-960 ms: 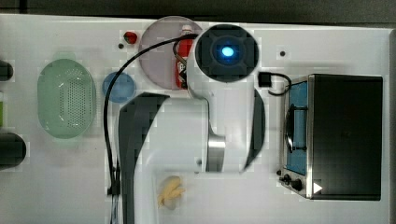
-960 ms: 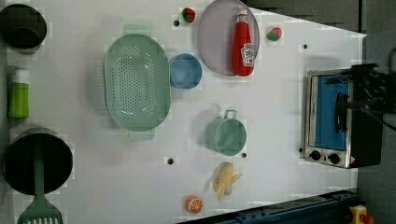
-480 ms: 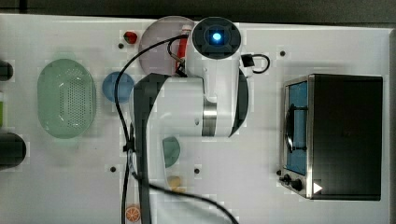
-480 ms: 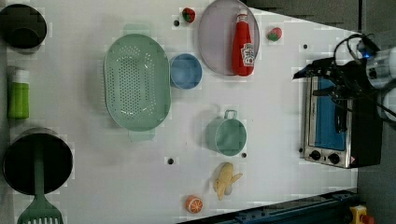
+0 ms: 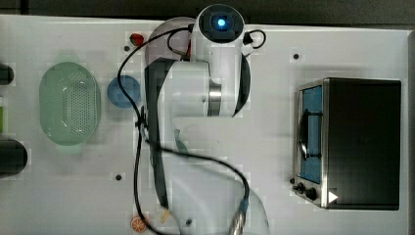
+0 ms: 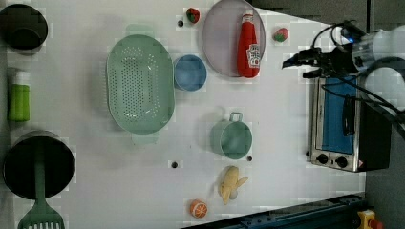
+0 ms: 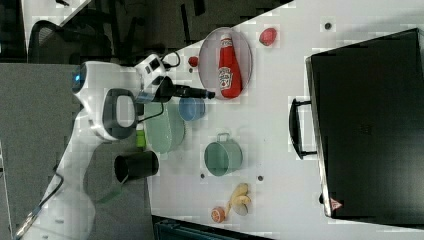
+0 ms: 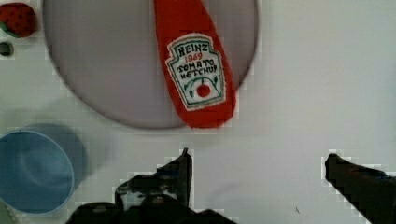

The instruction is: Pick ketchup from plate and place it on table.

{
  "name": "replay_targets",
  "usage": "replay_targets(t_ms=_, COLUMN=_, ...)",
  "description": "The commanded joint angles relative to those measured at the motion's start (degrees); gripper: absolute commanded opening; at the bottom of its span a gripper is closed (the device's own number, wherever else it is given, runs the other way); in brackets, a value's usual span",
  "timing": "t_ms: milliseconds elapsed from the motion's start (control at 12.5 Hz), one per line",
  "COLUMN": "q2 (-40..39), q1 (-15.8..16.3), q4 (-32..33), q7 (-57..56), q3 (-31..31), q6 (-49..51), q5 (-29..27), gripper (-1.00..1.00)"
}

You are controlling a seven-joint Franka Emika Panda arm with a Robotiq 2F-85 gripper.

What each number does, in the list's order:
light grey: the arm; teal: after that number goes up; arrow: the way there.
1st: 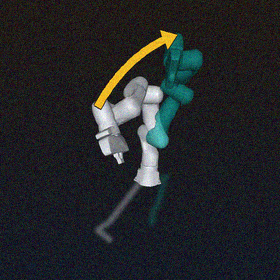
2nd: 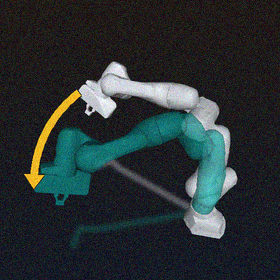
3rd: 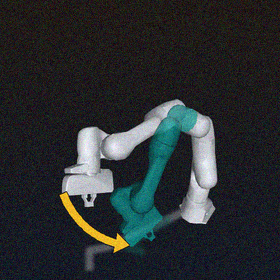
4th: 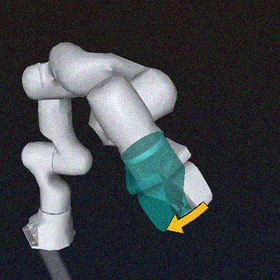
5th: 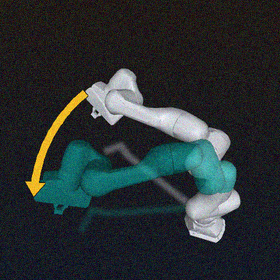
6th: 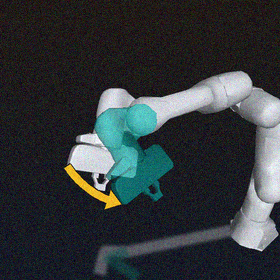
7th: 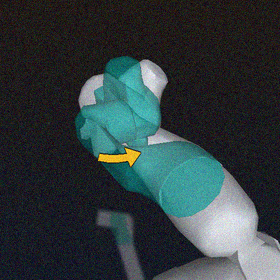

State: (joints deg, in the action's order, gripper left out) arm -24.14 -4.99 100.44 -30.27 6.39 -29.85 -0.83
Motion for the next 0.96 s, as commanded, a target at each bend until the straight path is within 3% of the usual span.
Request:
replay_targets(t_ms=80, q2=-3.9, q1=0.7, q4=-3.2, q7=-6.7, q3=0.0, q6=-1.1, q5=0.1, gripper=1.0)
replay_targets(t_ms=480, q2=-12.4, q1=1.6, q4=-8.3, q7=-9.1, q3=0.0, q6=-4.7, q5=0.4, gripper=1.0)
replay_targets(t_ms=960, q2=-20.4, q1=2.8, q4=-10.9, q7=-10.3, q3=-0.1, q6=-16.2, q5=1.7, gripper=1.0)
